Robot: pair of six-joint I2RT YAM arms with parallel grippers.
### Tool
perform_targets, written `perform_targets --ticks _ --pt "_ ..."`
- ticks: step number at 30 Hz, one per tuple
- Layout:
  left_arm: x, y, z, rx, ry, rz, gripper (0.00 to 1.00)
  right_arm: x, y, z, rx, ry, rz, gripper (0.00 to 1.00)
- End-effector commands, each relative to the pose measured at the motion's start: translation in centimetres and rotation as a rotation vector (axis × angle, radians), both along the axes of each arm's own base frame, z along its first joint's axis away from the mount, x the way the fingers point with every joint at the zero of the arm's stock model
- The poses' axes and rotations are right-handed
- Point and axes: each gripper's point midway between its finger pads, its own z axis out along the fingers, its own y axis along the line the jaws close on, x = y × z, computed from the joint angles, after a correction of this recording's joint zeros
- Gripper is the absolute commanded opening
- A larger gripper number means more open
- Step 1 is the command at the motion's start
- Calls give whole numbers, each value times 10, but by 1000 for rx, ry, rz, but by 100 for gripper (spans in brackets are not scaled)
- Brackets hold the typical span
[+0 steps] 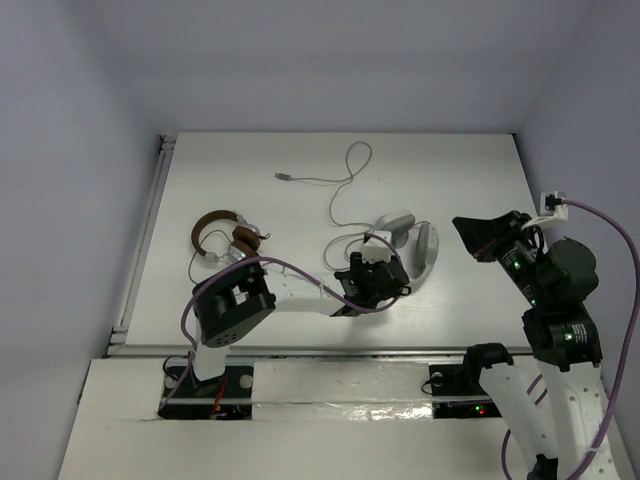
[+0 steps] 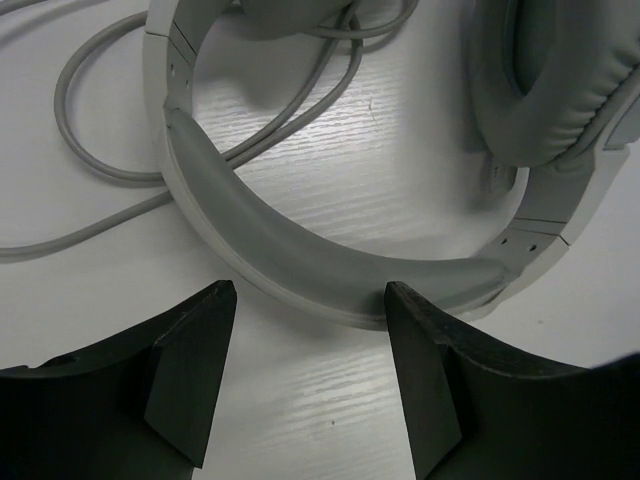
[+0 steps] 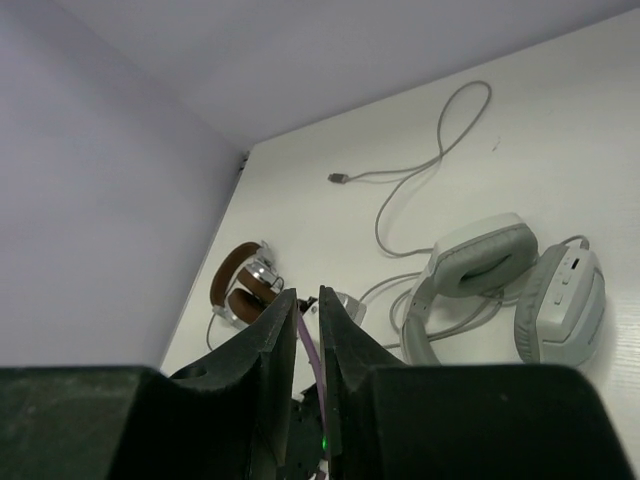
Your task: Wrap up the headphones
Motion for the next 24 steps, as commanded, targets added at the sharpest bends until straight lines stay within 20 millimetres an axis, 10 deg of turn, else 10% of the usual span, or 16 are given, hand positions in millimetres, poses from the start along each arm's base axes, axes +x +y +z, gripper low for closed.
perform_targets --ticks 1,6,16,24 --pt "17 -8 15 -64 -11 29 58 -5 8 1 2 -14 53 21" --pt "23 4 4 -51 1 55 58 -3 10 -5 2 -3 65 21" --pt "32 88 -6 101 -28 166 10 0 15 -4 19 -7 90 20" --pt "53 144 32 169 -89 253 43 8 20 -8 45 0 113 20"
